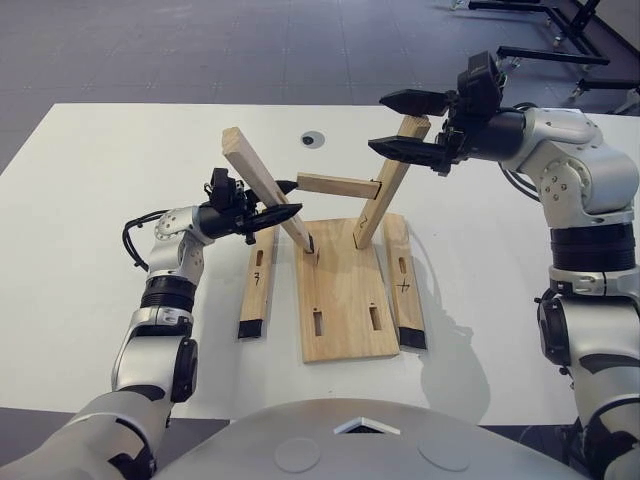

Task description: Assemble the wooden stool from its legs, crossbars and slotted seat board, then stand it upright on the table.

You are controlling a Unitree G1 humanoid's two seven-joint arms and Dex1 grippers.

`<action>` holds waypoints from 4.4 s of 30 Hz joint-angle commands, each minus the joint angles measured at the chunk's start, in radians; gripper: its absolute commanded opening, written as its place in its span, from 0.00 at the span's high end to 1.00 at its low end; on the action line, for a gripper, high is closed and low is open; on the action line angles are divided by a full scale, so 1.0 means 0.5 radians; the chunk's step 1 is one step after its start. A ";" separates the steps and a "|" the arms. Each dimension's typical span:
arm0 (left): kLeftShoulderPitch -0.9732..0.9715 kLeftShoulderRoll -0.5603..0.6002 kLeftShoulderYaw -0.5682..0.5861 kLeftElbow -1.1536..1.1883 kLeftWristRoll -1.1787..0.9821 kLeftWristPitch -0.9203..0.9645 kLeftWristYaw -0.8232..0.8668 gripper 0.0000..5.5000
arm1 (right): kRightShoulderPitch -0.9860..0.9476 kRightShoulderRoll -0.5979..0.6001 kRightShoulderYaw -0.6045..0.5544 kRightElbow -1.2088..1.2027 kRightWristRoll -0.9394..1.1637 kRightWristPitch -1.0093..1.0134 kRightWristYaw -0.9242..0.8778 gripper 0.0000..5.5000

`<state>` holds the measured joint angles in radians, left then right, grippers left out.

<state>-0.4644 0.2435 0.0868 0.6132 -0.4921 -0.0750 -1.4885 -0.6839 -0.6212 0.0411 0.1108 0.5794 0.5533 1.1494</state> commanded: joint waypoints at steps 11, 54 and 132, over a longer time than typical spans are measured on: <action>0.072 -0.050 0.241 -0.068 -0.118 -0.023 0.146 0.63 | 0.187 -0.061 0.221 0.096 -0.188 0.052 0.074 0.24; -0.285 0.325 -0.284 0.289 0.315 -0.209 -0.142 0.63 | 0.208 -0.012 0.275 0.017 -0.132 0.091 0.156 0.24; -0.029 0.553 -0.078 -0.396 -0.040 0.391 0.074 0.63 | 0.261 0.111 -0.027 -0.369 0.150 0.028 -0.182 0.24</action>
<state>-0.4265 0.5000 0.0683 0.3619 -0.5461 0.1232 -1.4328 -0.5734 -0.5760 0.0028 -0.0529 0.6505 0.5312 1.0651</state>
